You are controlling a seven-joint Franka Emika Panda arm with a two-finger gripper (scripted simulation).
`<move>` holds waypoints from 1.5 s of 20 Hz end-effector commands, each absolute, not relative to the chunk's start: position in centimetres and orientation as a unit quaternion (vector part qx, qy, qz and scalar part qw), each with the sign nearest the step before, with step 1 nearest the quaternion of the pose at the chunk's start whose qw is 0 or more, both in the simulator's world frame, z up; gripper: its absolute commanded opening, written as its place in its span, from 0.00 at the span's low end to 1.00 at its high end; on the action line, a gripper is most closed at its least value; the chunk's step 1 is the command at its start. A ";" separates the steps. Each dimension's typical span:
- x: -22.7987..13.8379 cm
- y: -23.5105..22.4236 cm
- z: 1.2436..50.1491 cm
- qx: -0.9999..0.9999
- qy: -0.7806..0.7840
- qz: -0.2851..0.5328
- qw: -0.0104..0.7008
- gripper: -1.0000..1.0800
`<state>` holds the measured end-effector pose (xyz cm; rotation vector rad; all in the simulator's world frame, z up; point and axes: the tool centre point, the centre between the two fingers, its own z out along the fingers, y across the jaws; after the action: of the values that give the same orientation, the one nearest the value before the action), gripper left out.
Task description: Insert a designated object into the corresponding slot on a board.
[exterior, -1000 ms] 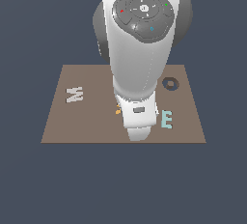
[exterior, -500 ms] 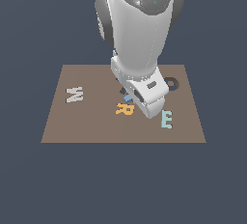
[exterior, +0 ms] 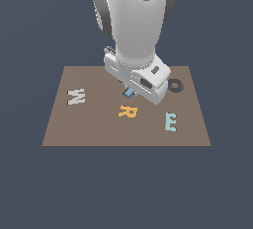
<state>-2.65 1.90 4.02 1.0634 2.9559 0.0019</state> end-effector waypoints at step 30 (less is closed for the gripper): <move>-4.2 0.7 3.1 0.252 0.968 0.000 0.000 0.96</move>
<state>-4.25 0.75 3.06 0.7924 3.0402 0.0010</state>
